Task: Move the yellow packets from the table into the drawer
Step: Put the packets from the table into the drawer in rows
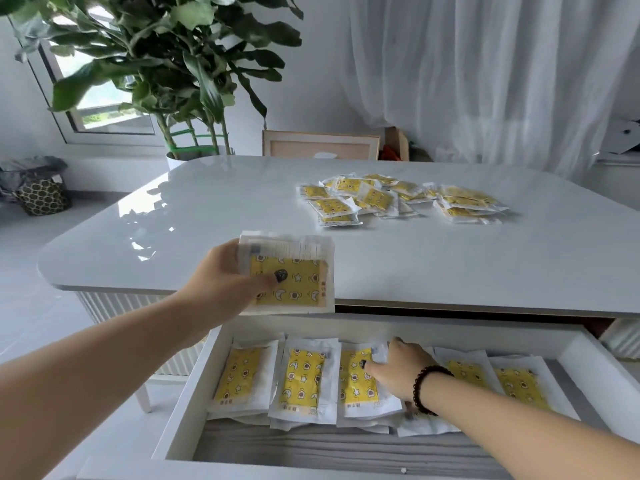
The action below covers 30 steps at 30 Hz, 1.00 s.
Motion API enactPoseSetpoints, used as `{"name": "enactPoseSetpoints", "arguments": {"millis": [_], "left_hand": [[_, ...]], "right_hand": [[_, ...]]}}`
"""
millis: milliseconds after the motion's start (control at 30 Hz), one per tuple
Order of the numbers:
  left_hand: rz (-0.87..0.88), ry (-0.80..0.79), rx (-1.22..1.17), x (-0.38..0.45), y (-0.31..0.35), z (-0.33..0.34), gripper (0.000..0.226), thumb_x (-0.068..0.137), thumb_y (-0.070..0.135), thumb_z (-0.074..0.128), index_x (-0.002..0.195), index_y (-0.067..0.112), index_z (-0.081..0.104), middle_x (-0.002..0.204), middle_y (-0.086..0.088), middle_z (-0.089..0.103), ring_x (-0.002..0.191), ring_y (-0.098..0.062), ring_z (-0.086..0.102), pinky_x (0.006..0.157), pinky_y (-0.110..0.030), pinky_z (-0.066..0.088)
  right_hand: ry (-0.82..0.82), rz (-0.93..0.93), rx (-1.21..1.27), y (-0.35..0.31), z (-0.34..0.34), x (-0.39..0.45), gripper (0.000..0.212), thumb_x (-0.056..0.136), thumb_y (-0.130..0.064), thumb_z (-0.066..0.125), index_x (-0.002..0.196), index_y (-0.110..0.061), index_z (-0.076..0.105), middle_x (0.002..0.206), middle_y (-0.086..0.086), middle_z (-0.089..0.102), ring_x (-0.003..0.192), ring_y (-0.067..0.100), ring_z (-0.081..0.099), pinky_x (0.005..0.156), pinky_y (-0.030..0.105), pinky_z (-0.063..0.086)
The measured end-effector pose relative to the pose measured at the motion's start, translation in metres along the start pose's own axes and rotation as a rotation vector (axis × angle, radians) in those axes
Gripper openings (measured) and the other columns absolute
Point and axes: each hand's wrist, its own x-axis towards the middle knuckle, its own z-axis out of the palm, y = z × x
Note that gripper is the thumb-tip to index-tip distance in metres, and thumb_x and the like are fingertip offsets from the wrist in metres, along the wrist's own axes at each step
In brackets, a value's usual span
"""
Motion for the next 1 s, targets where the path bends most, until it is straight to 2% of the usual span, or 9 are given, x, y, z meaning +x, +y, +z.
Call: {"name": "enactPoseSetpoints", "arguments": {"millis": [133,233,333,500,633,767,833,900,1000], "left_hand": [[-0.053,-0.132,0.096,-0.005,0.000,0.001,0.025,0.080,0.010,0.073,0.098,0.023,0.064,0.082,0.009,0.075,0.073,-0.005,0.071,0.065,-0.019,0.052],[-0.050,-0.244,0.191,-0.008,0.002,0.008,0.025,0.081,0.012,0.073,0.100,0.026,0.064,0.088,0.008,0.075,0.081,-0.010,0.071,0.080,-0.031,0.055],[0.002,-0.338,0.218,-0.015,0.010,0.020,0.026,0.082,0.015,0.073,0.101,0.029,0.062,0.090,0.012,0.074,0.083,-0.006,0.070,0.081,-0.028,0.055],[0.081,-0.442,0.209,-0.029,0.023,0.044,0.028,0.080,0.021,0.075,0.104,0.030,0.063,0.096,0.008,0.074,0.088,-0.011,0.071,0.086,-0.035,0.056],[0.102,-0.386,0.192,-0.035,0.026,0.062,0.025,0.078,0.023,0.077,0.101,0.023,0.066,0.092,0.003,0.075,0.084,-0.017,0.071,0.082,-0.037,0.058],[0.050,-0.367,0.027,-0.033,0.018,0.072,0.027,0.080,0.022,0.072,0.104,0.015,0.062,0.090,0.002,0.075,0.080,-0.014,0.072,0.064,-0.027,0.058],[0.026,-0.395,0.031,-0.029,0.007,0.072,0.027,0.082,0.026,0.068,0.106,0.015,0.060,0.092,0.001,0.075,0.084,-0.013,0.072,0.065,-0.028,0.058],[0.076,-0.443,0.278,-0.022,-0.013,0.069,0.031,0.082,0.032,0.070,0.108,0.021,0.057,0.096,0.005,0.073,0.088,-0.007,0.069,0.075,-0.031,0.058],[0.220,-0.597,0.913,-0.015,-0.047,0.065,0.049,0.083,0.048,0.065,0.126,0.037,0.044,0.128,0.018,0.054,0.113,0.002,0.053,0.097,-0.026,0.046]], "right_hand": [[0.045,-0.152,-0.110,0.003,-0.038,-0.011,0.042,0.093,-0.051,0.039,0.092,-0.013,0.054,0.070,-0.003,0.053,0.066,0.017,0.052,0.056,0.028,0.042],[-0.014,-0.233,0.200,0.000,-0.080,-0.033,0.031,0.094,-0.038,0.047,0.090,-0.011,0.063,0.081,0.004,0.068,0.067,0.016,0.060,0.062,0.031,0.052],[-0.006,-0.346,0.504,-0.001,-0.109,-0.063,0.011,0.092,-0.029,0.056,0.098,-0.021,0.060,0.095,0.001,0.068,0.083,0.016,0.067,0.070,0.031,0.057],[-0.099,-0.458,0.574,0.006,-0.111,-0.088,0.043,0.077,-0.029,0.076,0.114,-0.026,0.055,0.112,-0.006,0.064,0.103,0.009,0.064,0.092,0.032,0.053],[-0.049,-0.481,0.518,0.005,-0.095,-0.086,0.037,0.069,-0.018,0.083,0.102,-0.018,0.065,0.096,-0.005,0.073,0.089,0.008,0.069,0.085,0.034,0.056],[-0.104,-0.458,0.604,0.018,-0.093,-0.079,0.034,0.070,-0.009,0.082,0.101,-0.009,0.067,0.097,0.004,0.074,0.090,0.018,0.071,0.081,0.040,0.058],[-0.113,-0.390,0.582,0.034,-0.092,-0.074,0.036,0.069,-0.009,0.083,0.100,-0.004,0.065,0.098,0.012,0.073,0.091,0.025,0.070,0.079,0.044,0.058],[-0.130,-0.300,0.509,0.054,-0.092,-0.069,0.039,0.066,-0.013,0.085,0.097,-0.002,0.062,0.095,0.016,0.072,0.088,0.028,0.071,0.077,0.045,0.059],[-0.179,-0.187,0.385,0.083,-0.090,-0.063,0.030,0.069,-0.014,0.082,0.085,-0.011,0.057,0.080,0.003,0.068,0.071,0.015,0.068,0.062,0.029,0.058]]}}
